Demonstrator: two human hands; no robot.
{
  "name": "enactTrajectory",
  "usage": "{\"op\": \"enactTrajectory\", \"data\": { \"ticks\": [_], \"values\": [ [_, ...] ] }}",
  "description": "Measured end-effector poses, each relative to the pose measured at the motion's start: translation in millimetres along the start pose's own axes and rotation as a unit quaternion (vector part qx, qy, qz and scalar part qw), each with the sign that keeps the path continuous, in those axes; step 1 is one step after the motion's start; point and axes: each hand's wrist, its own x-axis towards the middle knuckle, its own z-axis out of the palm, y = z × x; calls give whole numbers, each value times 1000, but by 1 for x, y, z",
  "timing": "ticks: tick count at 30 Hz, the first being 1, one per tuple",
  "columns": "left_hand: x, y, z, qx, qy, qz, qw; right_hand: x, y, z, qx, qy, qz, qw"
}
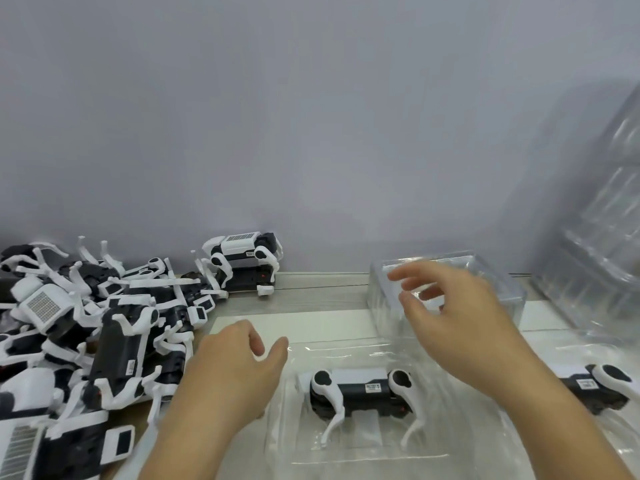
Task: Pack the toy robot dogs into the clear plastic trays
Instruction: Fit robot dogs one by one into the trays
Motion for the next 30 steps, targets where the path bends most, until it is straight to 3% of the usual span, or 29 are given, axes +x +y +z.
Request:
{"op": "enactTrajectory", "data": {
  "ticks": [2,6,16,26,30],
  "values": [
    [-1,2,5,-28,-29,-14,999,-1,0,3,-50,-21,0,999],
    [-2,7,9,-117,-88,-3,989,-3,-12,9,-25,-34,-15,999],
    [-14,21,12,-216,-213,25,953,-5,-23,19,-6,-42,-38,998],
    [-36,56,69,-344,-370,66,861,4,-13,9,31,37,-6,999],
    [-38,58,83,-341,-420,95,835,7,-3,6,42,63,20,997]
  ]
}}
